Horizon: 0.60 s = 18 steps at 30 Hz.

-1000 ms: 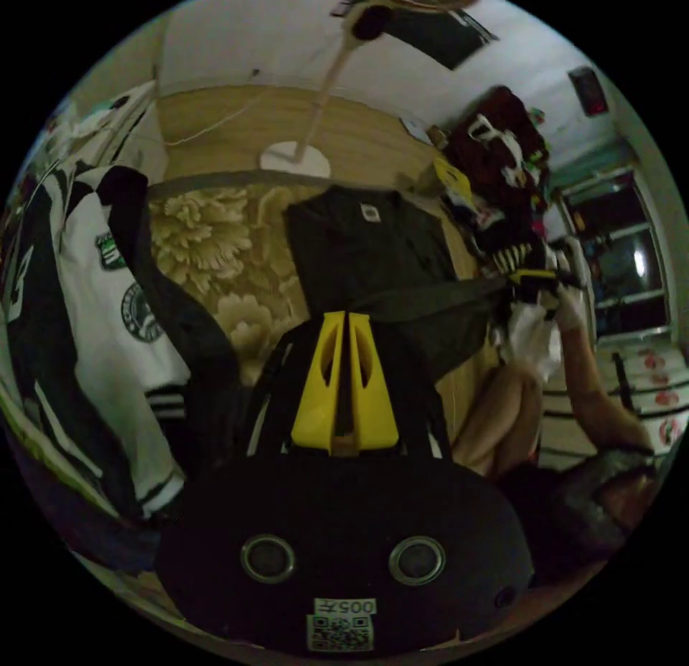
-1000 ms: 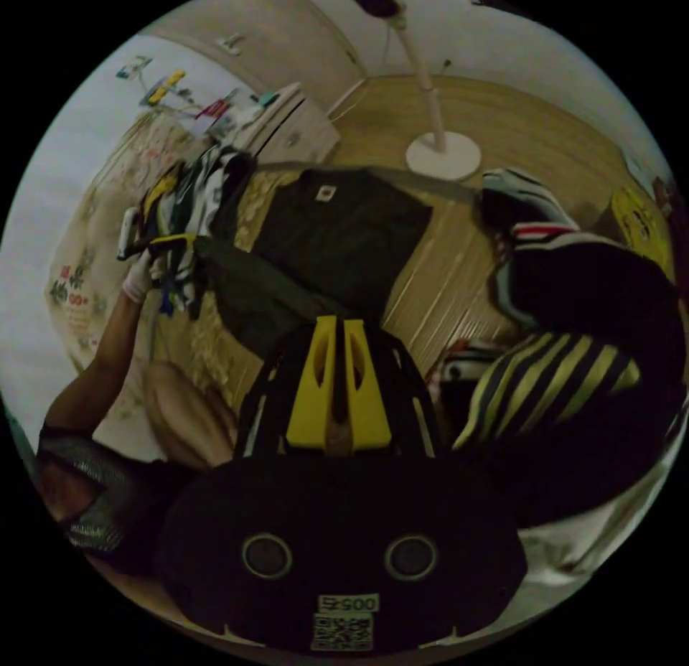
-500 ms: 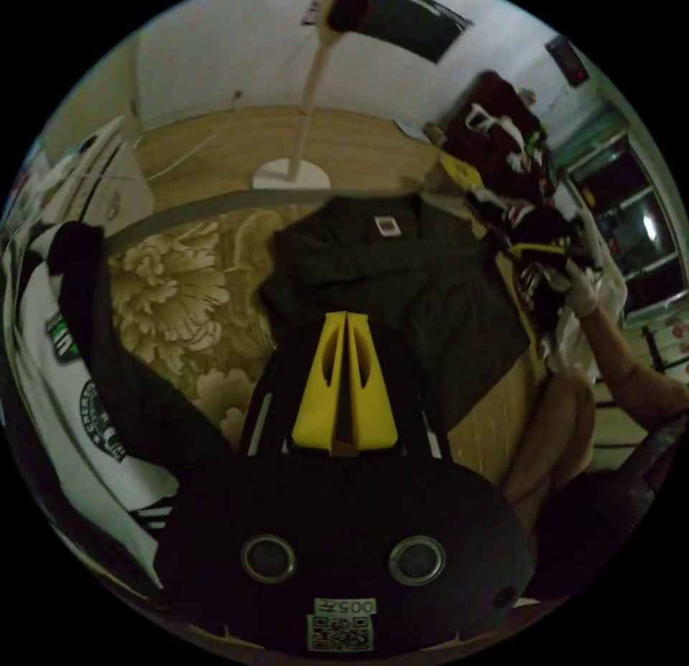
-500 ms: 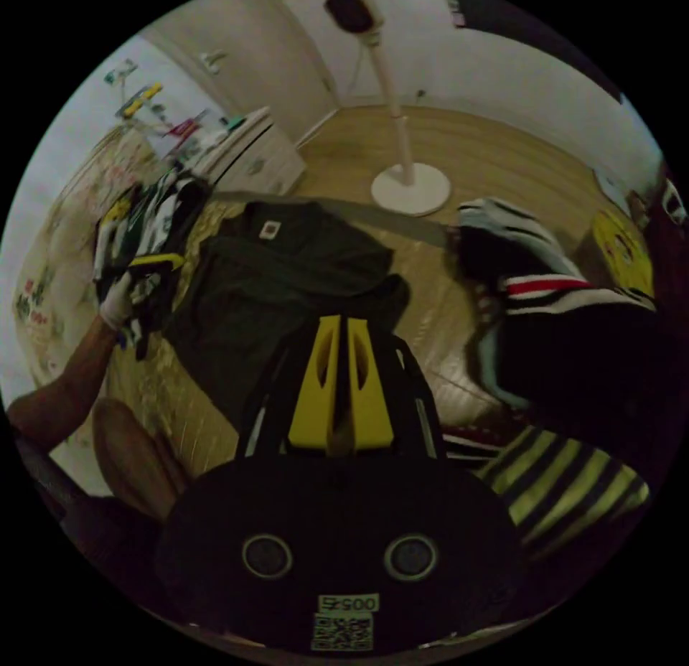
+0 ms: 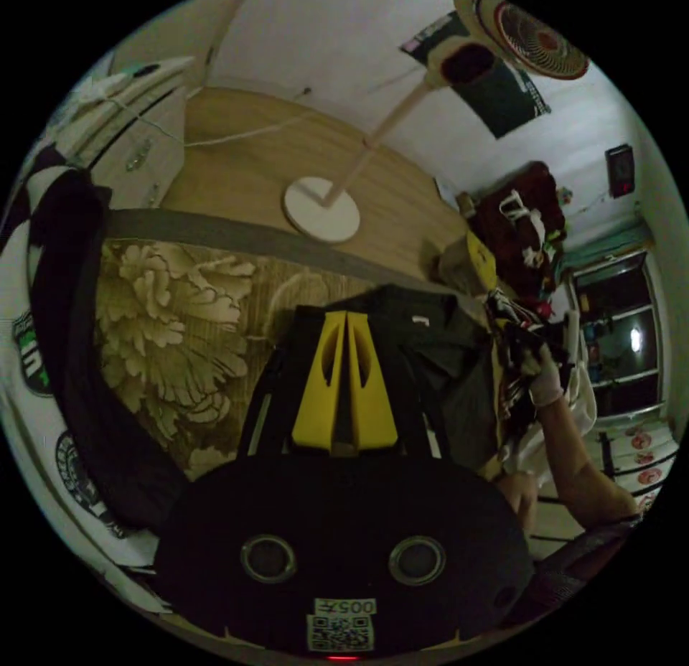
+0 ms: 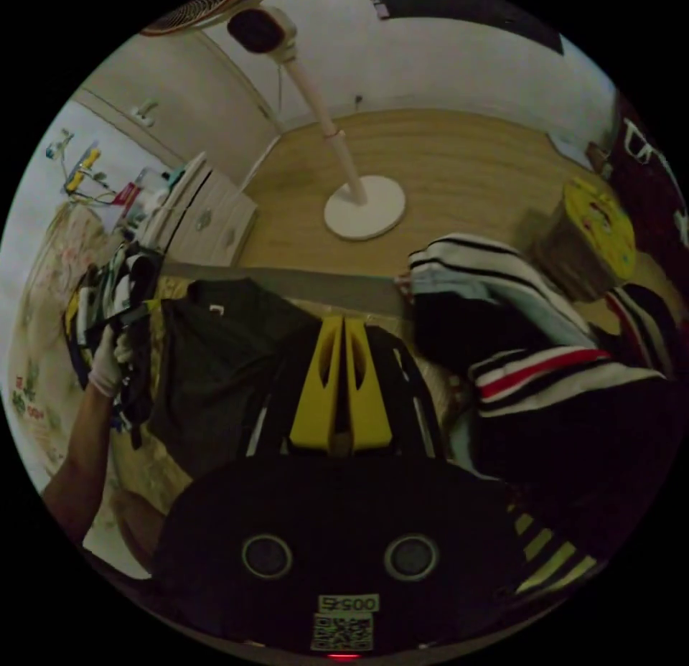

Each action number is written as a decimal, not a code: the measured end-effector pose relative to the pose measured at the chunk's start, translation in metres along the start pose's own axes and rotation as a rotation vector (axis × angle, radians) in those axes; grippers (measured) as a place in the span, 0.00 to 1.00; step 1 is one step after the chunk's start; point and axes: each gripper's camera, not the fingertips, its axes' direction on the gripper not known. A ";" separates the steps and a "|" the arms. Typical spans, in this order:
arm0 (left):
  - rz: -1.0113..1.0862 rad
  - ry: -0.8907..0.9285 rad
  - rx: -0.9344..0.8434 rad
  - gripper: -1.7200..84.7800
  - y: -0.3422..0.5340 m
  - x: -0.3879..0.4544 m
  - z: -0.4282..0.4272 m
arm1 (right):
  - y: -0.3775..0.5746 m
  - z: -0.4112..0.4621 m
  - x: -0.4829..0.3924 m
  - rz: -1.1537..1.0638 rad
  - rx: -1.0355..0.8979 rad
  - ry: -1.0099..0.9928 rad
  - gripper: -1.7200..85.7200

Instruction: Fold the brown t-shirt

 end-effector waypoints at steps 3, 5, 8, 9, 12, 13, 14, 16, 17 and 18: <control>0.128 -0.091 -0.013 0.02 0.024 0.013 -0.009 | 0.021 -0.006 -0.014 -0.087 0.002 0.025 0.01; 0.192 -0.134 -0.061 0.03 0.045 0.020 -0.009 | 0.048 -0.004 -0.028 -0.154 -0.049 0.015 0.01; 0.251 -0.193 -0.121 0.06 0.084 0.028 -0.008 | 0.089 0.003 -0.046 -0.214 -0.152 -0.006 0.04; 0.257 -0.190 -0.150 0.07 0.098 0.029 -0.006 | 0.097 0.005 -0.050 -0.225 -0.174 -0.006 0.04; 0.261 -0.120 -0.211 0.12 0.123 0.031 0.001 | 0.130 0.013 -0.072 -0.268 -0.257 0.012 0.09; 0.263 -0.108 -0.216 0.13 0.127 0.032 0.003 | 0.140 0.017 -0.082 -0.281 -0.280 0.016 0.10; 0.263 -0.094 -0.232 0.14 0.132 0.034 0.008 | 0.148 0.022 -0.092 -0.299 -0.300 0.028 0.10; 0.268 -0.080 -0.297 0.14 0.136 0.036 0.023 | 0.156 0.032 -0.106 -0.322 -0.312 0.071 0.10; 0.276 -0.079 -0.336 0.14 0.138 0.038 0.035 | 0.158 0.037 -0.115 -0.342 -0.290 0.133 0.10; 0.273 -0.100 -0.354 0.12 0.138 0.040 0.042 | 0.158 0.040 -0.119 -0.357 -0.284 0.178 0.09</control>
